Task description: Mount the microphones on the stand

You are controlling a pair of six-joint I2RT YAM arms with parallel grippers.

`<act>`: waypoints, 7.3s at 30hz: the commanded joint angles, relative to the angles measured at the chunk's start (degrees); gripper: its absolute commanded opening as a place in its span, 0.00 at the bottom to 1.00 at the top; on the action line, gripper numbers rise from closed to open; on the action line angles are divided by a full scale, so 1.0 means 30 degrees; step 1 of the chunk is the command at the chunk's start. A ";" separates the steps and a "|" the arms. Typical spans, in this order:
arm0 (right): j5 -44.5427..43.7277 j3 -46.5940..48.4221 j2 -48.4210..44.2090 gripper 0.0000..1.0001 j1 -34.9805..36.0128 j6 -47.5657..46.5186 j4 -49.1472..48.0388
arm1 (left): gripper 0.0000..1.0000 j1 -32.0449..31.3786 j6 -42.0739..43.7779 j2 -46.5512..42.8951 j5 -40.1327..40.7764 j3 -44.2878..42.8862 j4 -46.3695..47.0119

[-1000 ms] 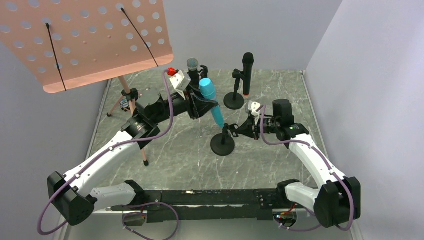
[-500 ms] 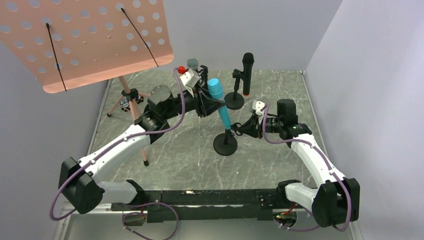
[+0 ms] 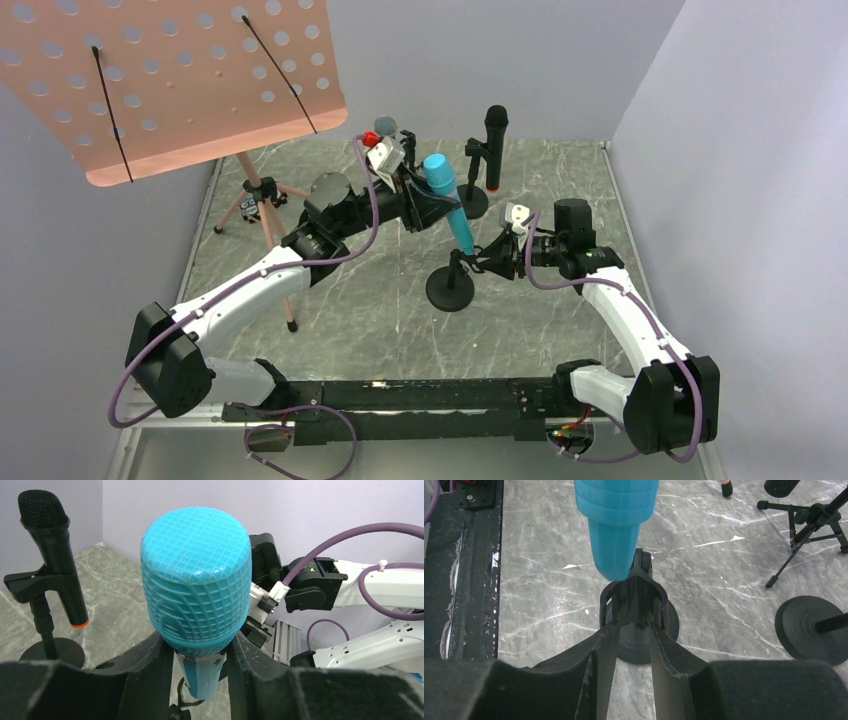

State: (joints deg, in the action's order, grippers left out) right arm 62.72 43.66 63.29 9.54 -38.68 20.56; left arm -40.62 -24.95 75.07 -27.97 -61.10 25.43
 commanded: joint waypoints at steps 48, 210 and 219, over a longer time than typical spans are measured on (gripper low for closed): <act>0.1564 0.3765 -0.0113 0.54 -0.3875 -0.6199 0.8083 | 0.00 -0.1621 0.0570 0.3616 0.1891 0.3711 0.3715; -0.4314 0.4131 0.1826 1.00 -1.2780 1.0716 -0.6508 | 0.99 0.1768 0.3378 -1.3501 0.7515 0.7501 -1.4133; -0.2584 0.3709 -0.2027 1.00 -1.4591 1.4575 -0.1502 | 0.99 0.4935 0.6845 -1.3516 0.7155 0.4292 -1.7552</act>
State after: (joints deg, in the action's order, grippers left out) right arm 51.03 55.46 60.45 -32.77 -1.19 8.56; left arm -27.81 -11.27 37.01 -5.34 -44.71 -22.20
